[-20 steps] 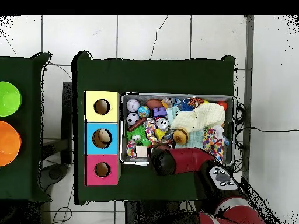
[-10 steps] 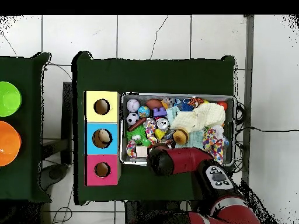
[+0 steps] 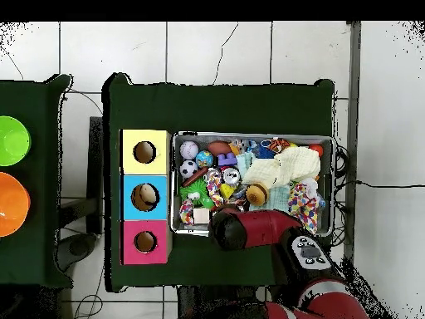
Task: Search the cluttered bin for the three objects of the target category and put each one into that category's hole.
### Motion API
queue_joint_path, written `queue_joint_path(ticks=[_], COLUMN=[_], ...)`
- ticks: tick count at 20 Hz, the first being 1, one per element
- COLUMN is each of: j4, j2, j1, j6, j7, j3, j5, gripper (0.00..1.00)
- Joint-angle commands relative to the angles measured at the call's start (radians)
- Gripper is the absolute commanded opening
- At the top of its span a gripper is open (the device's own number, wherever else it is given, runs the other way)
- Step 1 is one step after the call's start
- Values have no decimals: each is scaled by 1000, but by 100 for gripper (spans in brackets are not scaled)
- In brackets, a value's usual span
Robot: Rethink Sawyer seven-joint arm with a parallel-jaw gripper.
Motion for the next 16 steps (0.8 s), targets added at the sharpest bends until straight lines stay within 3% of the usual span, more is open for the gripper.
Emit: queue_joint_path(ticks=[1, 6, 12, 16], j4=[-122, -104, -3, -3], j2=[101, 89, -33, -45], j1=[18, 7, -39, -55], j6=[-128, -127, -13, 12], j7=[101, 98, 76, 65], j3=[80, 92, 163, 192], j5=[-23, -24, 22, 33], gripper=[100, 100, 100, 100])
